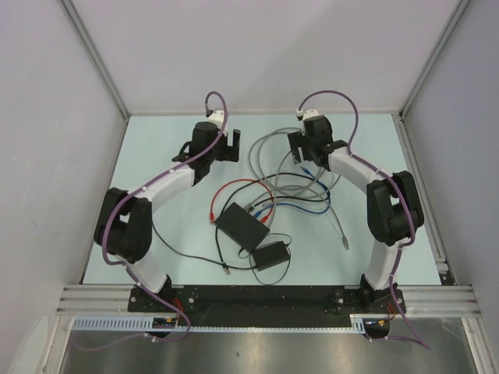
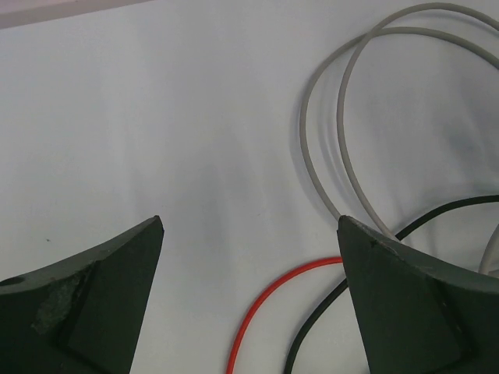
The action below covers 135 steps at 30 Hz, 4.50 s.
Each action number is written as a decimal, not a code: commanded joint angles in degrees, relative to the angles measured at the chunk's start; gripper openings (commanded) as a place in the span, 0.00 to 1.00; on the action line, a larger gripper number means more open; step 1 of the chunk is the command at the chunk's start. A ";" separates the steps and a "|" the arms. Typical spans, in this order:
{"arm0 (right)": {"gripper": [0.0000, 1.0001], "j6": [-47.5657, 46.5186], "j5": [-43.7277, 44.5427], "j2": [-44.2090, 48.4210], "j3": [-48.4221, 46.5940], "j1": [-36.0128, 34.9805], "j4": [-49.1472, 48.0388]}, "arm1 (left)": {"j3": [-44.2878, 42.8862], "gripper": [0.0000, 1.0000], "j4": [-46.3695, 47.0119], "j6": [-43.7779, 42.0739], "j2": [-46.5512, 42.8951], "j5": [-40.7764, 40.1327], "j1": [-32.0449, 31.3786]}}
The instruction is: Pull the plug from the switch port
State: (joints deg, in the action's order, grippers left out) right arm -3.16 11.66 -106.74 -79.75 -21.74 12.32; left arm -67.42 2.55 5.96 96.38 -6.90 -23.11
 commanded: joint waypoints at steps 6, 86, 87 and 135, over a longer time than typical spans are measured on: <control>0.92 -10.89 -6.96 -1.02 -5.86 0.99 5.08 | 0.45 1.00 0.45 -11.21 -5.49 13.19 0.96; 0.91 -11.79 -32.05 8.48 -0.06 6.52 19.32 | -5.77 0.65 -27.34 -69.51 12.32 30.10 -2.99; 0.91 -11.52 -32.31 8.48 -0.06 6.97 19.59 | -6.93 0.65 -26.98 -69.15 13.39 29.92 -2.82; 1.00 -39.54 -28.80 -4.17 -0.24 -10.43 14.58 | -2.02 0.71 -19.77 -2.27 1.62 48.21 14.68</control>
State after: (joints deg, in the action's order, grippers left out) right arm -36.25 -18.70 -109.01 -79.53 -32.27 28.64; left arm -70.70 -20.10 1.13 103.02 39.13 -8.84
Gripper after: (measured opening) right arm 0.995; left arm 0.711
